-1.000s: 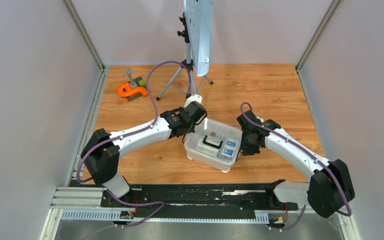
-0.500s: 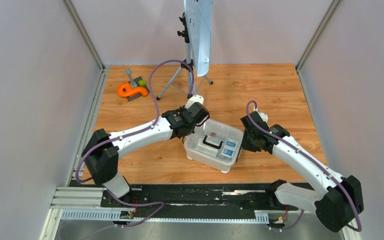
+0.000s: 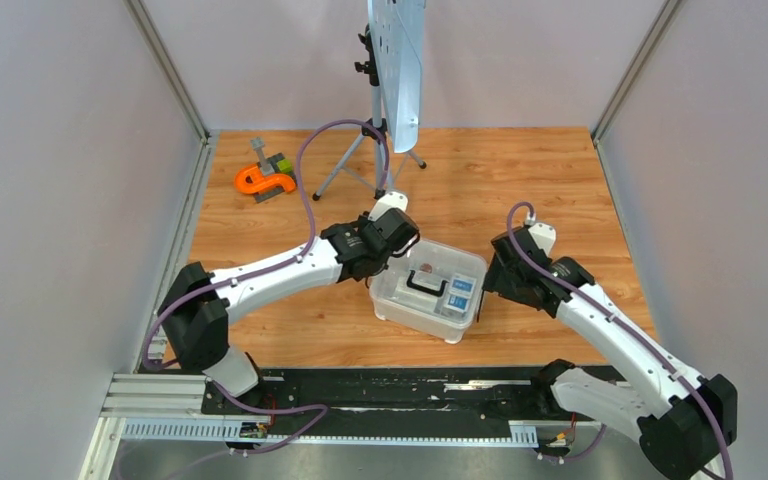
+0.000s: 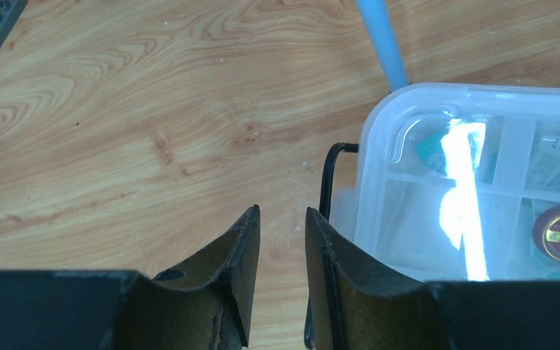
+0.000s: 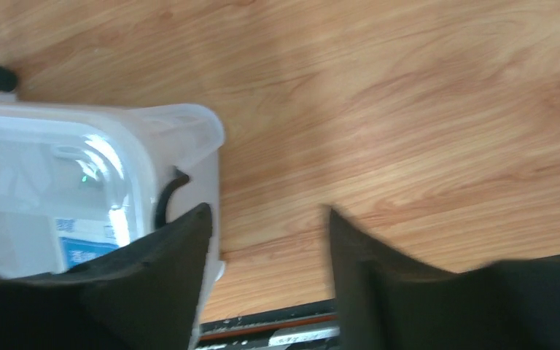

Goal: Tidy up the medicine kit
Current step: Reset both arms

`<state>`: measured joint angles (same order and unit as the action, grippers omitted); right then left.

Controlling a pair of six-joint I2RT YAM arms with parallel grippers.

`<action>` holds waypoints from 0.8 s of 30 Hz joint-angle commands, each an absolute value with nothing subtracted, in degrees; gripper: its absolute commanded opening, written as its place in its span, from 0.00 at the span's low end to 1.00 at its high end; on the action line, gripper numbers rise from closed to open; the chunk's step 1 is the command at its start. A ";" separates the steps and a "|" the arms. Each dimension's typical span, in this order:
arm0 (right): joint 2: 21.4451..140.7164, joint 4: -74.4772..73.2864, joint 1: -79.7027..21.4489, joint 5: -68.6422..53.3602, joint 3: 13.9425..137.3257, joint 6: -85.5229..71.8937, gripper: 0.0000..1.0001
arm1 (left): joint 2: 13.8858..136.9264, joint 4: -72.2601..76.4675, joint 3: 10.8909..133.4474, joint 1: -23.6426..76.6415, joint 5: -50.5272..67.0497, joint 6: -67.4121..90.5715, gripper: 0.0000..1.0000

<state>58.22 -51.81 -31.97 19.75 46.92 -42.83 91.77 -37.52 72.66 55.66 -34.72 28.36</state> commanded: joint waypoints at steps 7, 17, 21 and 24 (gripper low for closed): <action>53.15 -47.64 -31.54 20.96 50.54 -46.43 0.82 | 79.70 -31.80 67.45 59.41 -26.29 32.82 0.50; 52.24 -51.76 -26.58 24.67 51.65 -44.36 0.84 | 73.29 -35.00 65.45 58.76 -29.19 32.78 0.50; 51.31 -51.93 -22.09 24.89 52.90 -42.82 0.89 | 70.43 -35.31 63.17 55.50 -27.55 34.11 0.50; 51.30 -51.88 -16.88 23.62 54.67 -40.80 0.97 | 67.22 -35.82 61.90 51.47 -26.26 34.37 0.51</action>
<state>52.51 -52.25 -21.91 23.00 50.39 -43.81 71.68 -35.24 63.05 55.61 -26.79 32.34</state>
